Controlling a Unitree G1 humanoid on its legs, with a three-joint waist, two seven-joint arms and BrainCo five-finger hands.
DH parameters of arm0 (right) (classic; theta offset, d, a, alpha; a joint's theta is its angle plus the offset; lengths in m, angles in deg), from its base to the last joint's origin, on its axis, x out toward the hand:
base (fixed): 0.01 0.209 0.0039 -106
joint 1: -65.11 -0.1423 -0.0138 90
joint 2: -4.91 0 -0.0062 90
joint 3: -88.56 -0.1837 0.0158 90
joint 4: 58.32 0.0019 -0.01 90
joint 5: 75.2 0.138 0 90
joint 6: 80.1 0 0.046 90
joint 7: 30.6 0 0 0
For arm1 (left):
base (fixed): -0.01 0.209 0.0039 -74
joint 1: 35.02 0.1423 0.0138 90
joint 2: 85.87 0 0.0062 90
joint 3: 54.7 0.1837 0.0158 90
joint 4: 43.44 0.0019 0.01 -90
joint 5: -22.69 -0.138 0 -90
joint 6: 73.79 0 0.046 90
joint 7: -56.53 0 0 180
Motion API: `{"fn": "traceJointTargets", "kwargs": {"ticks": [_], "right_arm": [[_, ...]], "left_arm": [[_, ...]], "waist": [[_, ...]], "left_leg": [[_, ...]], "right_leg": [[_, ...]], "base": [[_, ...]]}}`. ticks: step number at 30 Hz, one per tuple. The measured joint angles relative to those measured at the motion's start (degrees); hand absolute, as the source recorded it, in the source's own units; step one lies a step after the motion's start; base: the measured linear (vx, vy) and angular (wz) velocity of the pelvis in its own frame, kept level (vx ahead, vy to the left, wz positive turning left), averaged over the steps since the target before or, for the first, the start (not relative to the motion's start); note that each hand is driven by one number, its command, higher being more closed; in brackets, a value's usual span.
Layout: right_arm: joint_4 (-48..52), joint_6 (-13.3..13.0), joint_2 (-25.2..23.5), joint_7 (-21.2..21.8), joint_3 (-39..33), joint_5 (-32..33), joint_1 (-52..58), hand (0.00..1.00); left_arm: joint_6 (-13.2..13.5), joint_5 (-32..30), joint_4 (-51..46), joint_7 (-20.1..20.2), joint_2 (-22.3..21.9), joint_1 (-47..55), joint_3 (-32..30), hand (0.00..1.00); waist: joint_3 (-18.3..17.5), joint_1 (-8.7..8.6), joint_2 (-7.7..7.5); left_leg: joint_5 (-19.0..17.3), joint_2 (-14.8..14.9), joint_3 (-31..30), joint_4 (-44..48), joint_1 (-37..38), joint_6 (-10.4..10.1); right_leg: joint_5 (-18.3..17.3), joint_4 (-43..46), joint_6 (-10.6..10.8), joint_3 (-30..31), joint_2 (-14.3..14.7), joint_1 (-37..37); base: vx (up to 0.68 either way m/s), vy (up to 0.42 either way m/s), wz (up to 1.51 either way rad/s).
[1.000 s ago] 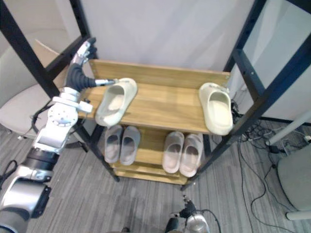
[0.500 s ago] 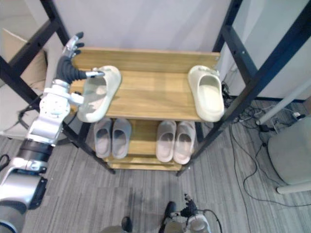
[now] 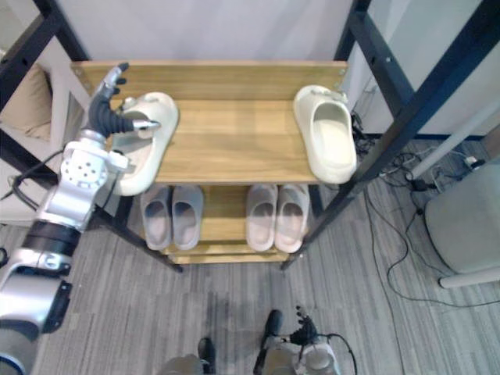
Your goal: Organize the slippers on the shoe rack
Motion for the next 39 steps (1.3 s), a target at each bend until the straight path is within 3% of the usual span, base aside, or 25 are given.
{"fn": "traceJointTargets", "kwargs": {"ticks": [27, 39], "right_arm": [[1.06, -0.06, -0.06, 0.92, 0.15, 0.01, 0.99, 0.0], [0.97, -0.55, -0.01, 0.92, 0.12, 0.06, 0.94, 0.0]], "left_arm": [[0.18, 2.32, -0.13, -1.06, 1.79, 0.04, -2.38, 0.0], [-0.95, 1.53, 2.5, -0.94, 3.0, 0.03, -2.16, 0.0]], "waist": [[0.02, 0.7, 0.03], [0.17, 0.62, -0.07]], "left_leg": [[0.04, -0.05, -1.92, -0.04, 0.23, 0.02], [0.03, -0.04, -0.84, -0.07, -0.26, 0.0]], "right_leg": [[-0.15, -0.01, 0.08, -1.6, -0.2, 1.29], [-0.11, 0.0, 0.07, -0.33, -0.12, 0.13]], "base": [[0.01, 0.014, 0.03], [0.0, 0.004, -0.04]]}}
